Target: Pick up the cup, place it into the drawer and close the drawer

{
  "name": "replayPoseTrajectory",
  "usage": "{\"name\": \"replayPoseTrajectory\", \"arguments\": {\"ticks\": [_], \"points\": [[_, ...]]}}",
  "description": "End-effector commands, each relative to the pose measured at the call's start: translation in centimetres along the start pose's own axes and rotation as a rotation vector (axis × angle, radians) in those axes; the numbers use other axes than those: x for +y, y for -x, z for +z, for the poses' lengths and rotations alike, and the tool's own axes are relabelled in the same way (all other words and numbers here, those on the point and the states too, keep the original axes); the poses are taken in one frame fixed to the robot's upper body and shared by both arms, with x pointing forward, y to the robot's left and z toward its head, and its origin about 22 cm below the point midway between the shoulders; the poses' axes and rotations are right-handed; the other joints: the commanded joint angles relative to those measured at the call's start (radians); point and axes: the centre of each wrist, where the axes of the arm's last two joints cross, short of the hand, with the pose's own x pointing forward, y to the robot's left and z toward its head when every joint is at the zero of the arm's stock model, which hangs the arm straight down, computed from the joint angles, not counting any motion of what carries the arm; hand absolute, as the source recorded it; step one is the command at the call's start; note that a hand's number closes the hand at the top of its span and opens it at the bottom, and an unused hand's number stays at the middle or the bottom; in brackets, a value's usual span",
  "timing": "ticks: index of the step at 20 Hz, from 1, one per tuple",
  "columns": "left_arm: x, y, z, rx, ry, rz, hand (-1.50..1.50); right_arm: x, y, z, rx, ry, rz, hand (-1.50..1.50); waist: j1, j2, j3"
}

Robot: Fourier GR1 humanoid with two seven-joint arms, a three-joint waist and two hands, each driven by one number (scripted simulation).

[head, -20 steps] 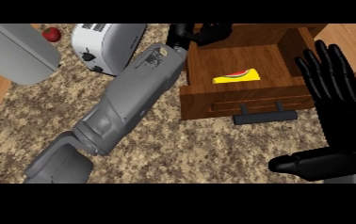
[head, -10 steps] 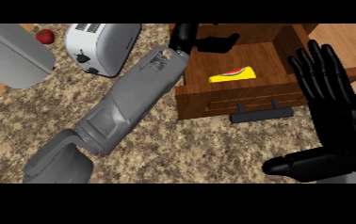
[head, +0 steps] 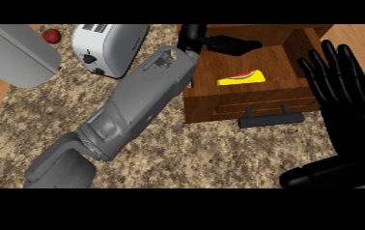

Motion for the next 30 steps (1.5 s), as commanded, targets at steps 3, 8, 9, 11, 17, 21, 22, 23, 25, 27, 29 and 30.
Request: {"name": "replayPoseTrajectory", "arguments": {"ticks": [3, 8, 9, 11, 17, 21, 22, 23, 25, 27, 29, 30], "points": [[1.1, 0.0, -0.4, -0.077, 0.003, 0.157, -1.5, -1.2, -0.6, 0.8, 0.005, -0.015, -0.009, -1.5, 0.058, -0.011, -0.001], [0.9, -1.4, 0.3, -0.026, -0.045, 0.208, -1.5, -1.4, -0.9, 3.2, 0.022, -0.066, 0.05, 1.5, 0.091, -0.025, -0.001], [1.6, -0.2, 1.0, -0.047, -0.059, 0.199, -1.5, -2.5, -1.9, 1.0, 0.024, -0.106, 0.096, 1.5, 0.102, -0.024, -0.001], [4.4, -2.4, -0.2, -0.052, -0.093, 0.229, -1.5, -1.6, -2.2, 2.3, 0.059, -0.147, 0.193, 1.5, 0.113, -0.032, -0.002], [8.9, -0.4, 3.9, -0.006, -0.172, 0.263, -1.5, -2.5, -2.2, 2.2, 0.118, -0.169, 0.317, 1.5, 0.13, -0.033, -0.001], [13.9, -0.2, 7.0, 0.014, -0.204, 0.26, -1.5, -2.5, -2.3, 3.4, 0.171, -0.202, 0.413, 1.5, 0.137, -0.035, -0.001], [13.1, 2.6, 9.0, 0.011, -0.212, 0.248, -1.5, -1.2, -1.1, 3.3, 0.178, -0.208, 0.383, 1.5, 0.114, -0.024, -0.001], [15.3, -0.1, 8.9, -0.004, -0.206, 0.256, -1.5, -2.1, -0.8, 3.0, 0.193, -0.187, 0.397, 1.5, 0.126, -0.028, -0.001], [16.2, 1.2, 11.7, 0.005, -0.194, 0.253, -1.5, -1.5, -0.4, 2.5, 0.21, -0.184, 0.396, 1.5, 0.121, -0.026, -0.001], [17.7, 1.1, 13.8, 0.034, -0.217, 0.26, -1.5, -0.7, -0.1, 3.5, 0.22, -0.188, 0.445, 1.5, 0.12, -0.028, -0.001], [18.7, 1.5, 15.7, 0.025, -0.226, 0.273, -1.5, -1.5, 1.5, 2.4, 0.235, -0.223, 0.507, 1.5, 0.122, -0.024, -0.001], [18.3, 1.1, 15.5, 0.036, -0.228, 0.281, -1.5, -2.6, 0.6, 1.5, 0.221, -0.237, 0.555, 1.5, 0.113, -0.023, -0.001]]}}
